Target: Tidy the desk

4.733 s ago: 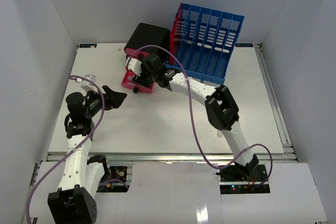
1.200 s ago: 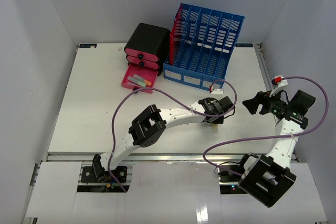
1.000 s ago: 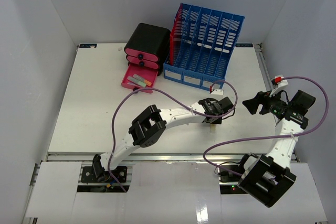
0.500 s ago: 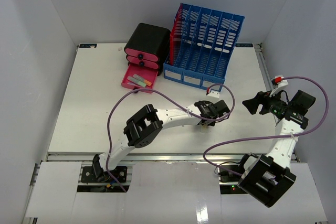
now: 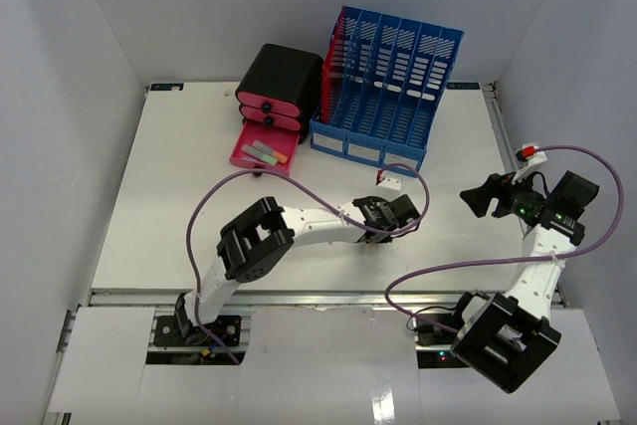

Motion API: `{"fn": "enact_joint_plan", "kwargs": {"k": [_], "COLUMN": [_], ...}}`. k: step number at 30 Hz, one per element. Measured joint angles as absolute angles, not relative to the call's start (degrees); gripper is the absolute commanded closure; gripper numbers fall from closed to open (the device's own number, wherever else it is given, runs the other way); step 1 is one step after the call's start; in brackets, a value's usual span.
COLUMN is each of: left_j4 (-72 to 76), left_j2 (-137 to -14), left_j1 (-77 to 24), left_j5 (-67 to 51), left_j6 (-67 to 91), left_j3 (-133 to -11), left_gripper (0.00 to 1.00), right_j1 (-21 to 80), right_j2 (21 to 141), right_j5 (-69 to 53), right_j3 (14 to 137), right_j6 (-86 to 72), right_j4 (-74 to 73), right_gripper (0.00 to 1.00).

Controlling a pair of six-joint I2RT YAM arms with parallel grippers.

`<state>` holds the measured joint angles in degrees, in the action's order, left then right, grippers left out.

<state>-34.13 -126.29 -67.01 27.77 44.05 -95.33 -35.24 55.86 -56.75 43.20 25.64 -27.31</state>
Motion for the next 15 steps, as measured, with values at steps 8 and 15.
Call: {"fn": "enact_joint_plan", "kwargs": {"k": [8,15], "left_j4": [-35.66,-25.83], "left_j2": [-110.73,-87.01], "left_j1": [-63.76,-43.52], "left_j5": [22.6,11.46], "left_j6": [46.36,48.6], "left_j3": [-77.47,-61.42], "left_gripper": [0.9,0.9], "right_j1": [-35.24,-35.28], "right_j2": [55.86,55.86], "right_j5": [-56.78,-57.11], "right_j3": [42.37,42.3], "right_j6": [25.65,25.67], "right_j4": [-27.33,-27.33], "right_gripper": [0.22,0.22]}}
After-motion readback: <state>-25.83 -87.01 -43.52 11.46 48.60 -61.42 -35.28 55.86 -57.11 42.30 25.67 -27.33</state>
